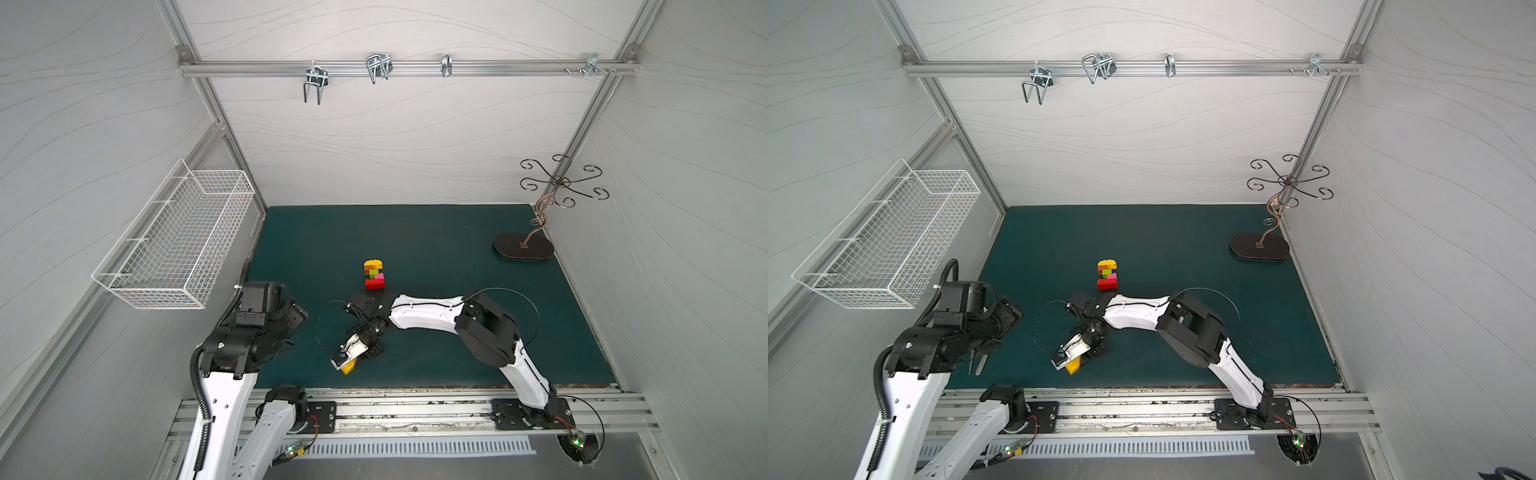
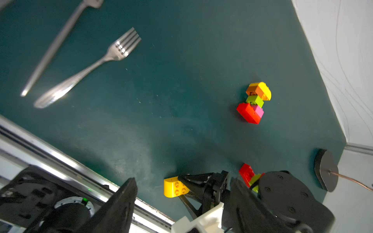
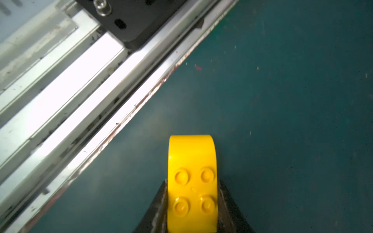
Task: Assemble the letter s with lego
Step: Adjust the lego brick at the center of the board.
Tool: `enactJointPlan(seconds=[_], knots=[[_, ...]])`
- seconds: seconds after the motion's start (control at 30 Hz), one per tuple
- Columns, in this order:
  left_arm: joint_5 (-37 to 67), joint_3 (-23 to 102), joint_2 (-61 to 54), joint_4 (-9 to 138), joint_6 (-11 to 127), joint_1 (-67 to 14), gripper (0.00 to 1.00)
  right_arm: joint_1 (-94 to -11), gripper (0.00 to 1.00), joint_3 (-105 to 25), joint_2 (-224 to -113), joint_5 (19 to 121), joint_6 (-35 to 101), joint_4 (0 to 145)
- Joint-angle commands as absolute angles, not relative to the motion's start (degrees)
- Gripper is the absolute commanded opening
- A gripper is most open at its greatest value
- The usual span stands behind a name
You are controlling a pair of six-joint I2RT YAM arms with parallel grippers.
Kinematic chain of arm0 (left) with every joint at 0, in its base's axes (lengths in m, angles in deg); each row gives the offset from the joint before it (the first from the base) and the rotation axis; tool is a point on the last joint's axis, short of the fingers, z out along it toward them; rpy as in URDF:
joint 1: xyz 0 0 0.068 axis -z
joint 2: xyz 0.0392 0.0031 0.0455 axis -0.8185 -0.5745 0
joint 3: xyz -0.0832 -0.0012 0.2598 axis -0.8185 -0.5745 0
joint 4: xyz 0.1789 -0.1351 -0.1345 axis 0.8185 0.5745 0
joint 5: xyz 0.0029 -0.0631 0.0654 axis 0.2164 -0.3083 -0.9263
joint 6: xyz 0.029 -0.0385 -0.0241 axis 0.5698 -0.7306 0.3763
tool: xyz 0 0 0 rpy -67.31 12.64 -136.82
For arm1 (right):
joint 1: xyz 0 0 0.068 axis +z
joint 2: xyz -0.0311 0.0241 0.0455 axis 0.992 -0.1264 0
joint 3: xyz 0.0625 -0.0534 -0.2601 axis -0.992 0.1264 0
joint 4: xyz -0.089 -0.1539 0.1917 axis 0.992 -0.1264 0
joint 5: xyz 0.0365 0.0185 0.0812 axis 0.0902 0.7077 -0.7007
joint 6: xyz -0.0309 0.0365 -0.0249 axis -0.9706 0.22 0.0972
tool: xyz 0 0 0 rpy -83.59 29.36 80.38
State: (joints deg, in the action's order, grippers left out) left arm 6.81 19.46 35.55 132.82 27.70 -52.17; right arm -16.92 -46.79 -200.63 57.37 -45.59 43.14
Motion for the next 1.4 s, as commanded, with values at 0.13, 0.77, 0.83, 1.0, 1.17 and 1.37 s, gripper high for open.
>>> enactJointPlan(seconds=[0.13,0.77,0.83,1.0,1.17,1.37], knots=[[32.1,9.79,30.38,118.27,35.13,-52.38,0.76,-17.78,0.13,-32.86,-184.85,63.03,-30.95,44.19],[41.34,-1.15,23.47,96.91,34.74,-40.98,0.79,-23.73,0.2,-16.04,-175.0,70.21,-18.84,47.92],[41.25,-1.12,23.04,96.59,34.74,-40.8,0.81,-23.76,0.24,-16.06,-174.79,69.83,-18.94,47.23],[40.74,-0.46,22.76,97.08,35.26,-40.65,0.83,-23.59,0.53,-14.63,-172.07,70.03,-18.77,46.19],[40.73,0.04,21.96,96.9,35.44,-40.69,0.85,-23.63,0.61,-11.9,-164.75,70.57,-15.98,45.84],[41.34,-0.21,20.35,95.72,35.53,-40.52,0.85,-22.69,0.63,-0.87,-152.08,70.59,-7.28,59.92]])
